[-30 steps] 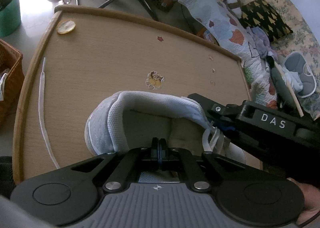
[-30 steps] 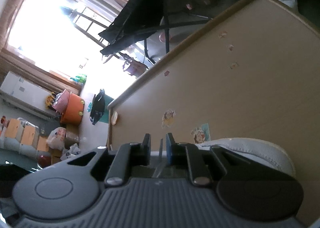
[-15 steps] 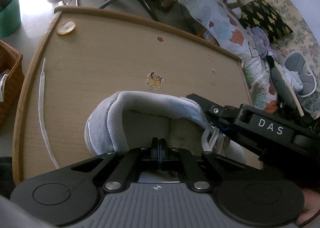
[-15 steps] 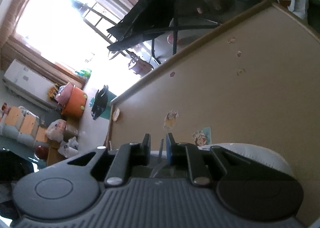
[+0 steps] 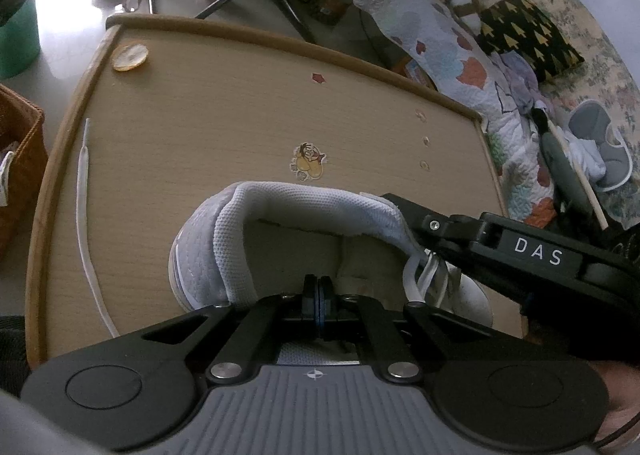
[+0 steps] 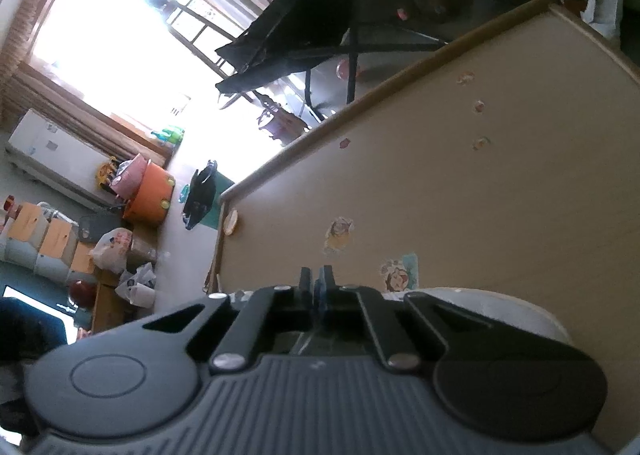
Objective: Lace up shoes with both hands
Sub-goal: 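Pull the lace out from the eyelets with the right gripper while the left gripper holds the collar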
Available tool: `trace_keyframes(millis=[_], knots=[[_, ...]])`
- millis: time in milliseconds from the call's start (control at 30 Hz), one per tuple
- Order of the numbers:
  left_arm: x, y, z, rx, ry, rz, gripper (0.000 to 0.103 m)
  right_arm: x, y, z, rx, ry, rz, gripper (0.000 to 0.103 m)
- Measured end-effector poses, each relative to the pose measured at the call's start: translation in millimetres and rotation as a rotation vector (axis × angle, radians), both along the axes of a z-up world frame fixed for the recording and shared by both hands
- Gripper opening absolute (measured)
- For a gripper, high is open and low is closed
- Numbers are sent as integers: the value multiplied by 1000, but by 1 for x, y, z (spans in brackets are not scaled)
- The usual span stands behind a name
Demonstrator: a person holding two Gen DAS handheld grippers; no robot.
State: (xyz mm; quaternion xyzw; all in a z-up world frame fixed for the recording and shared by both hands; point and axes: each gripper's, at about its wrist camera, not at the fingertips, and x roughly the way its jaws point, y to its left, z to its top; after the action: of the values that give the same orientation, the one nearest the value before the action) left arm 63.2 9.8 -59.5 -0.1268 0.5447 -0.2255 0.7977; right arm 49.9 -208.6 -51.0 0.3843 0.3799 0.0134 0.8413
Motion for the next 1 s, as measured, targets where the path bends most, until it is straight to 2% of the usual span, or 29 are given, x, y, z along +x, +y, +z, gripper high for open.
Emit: trace_keyframes(millis=[1000], knots=[[2, 3, -3, -5, 0, -15, 7, -9, -17, 5, -38, -32, -53, 2]])
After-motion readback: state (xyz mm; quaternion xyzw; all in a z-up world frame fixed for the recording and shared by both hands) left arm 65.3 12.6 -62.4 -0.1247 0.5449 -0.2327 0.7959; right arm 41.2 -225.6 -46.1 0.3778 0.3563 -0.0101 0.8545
